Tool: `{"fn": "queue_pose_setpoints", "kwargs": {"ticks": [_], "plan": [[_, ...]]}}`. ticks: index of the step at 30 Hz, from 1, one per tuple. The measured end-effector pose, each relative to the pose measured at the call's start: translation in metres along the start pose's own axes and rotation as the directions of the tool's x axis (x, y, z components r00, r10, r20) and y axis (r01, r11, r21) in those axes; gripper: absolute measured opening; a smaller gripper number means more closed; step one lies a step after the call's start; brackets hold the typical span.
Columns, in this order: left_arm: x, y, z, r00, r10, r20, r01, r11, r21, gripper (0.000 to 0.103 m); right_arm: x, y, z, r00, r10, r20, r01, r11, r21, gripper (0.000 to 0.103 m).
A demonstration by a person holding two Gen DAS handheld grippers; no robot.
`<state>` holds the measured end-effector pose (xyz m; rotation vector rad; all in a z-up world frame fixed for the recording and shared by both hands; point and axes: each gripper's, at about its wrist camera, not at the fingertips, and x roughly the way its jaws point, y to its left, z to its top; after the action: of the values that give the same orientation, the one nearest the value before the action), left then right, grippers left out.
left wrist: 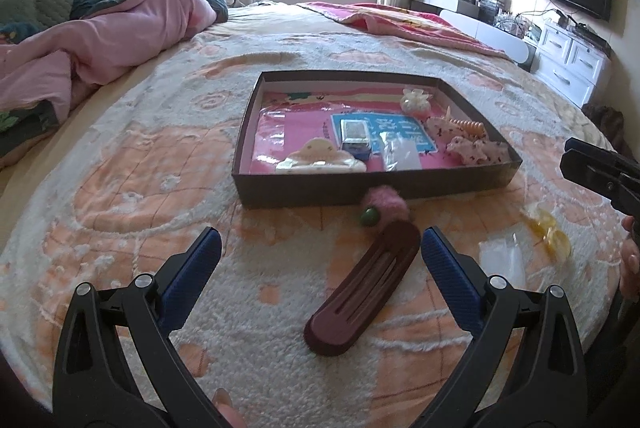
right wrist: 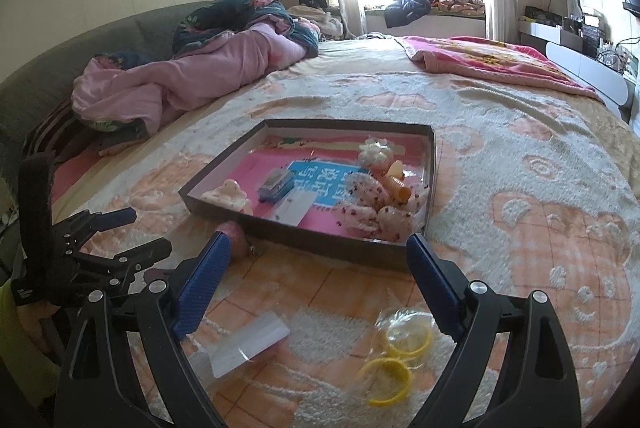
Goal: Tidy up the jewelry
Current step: 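Grasp the maroon comb with the left tool while the right tool grasps the clear plastic sleeve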
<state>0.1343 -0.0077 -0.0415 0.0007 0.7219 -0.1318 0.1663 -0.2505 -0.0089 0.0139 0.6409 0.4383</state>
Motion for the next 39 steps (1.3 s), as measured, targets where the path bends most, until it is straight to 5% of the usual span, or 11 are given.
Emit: {"fn": "queue_pose_setpoints", "kwargs": {"ticks": [20, 32, 39], "plan": [[0.003, 0.006, -0.019, 0.998, -0.062, -0.024, 0.063, 0.998, 0.029, 0.090, 0.021, 0.022, -0.038, 0.994, 0.005, -0.107, -0.006, 1.000, -0.007, 0.086], [0.019, 0.005, -0.026, 0.992, -0.113, -0.058, 0.115, 0.993, 0.033, 0.079, 0.038, 0.029, -0.055, 0.980, 0.042, -0.195, -0.042, 0.999, 0.004, 0.071], [0.027, 0.003, -0.029, 0.989, -0.123, -0.083, 0.127, 0.991, 0.043, 0.071, 0.041, 0.037, -0.064, 0.977, 0.056, -0.207, -0.057, 0.998, 0.004, 0.052]]}}
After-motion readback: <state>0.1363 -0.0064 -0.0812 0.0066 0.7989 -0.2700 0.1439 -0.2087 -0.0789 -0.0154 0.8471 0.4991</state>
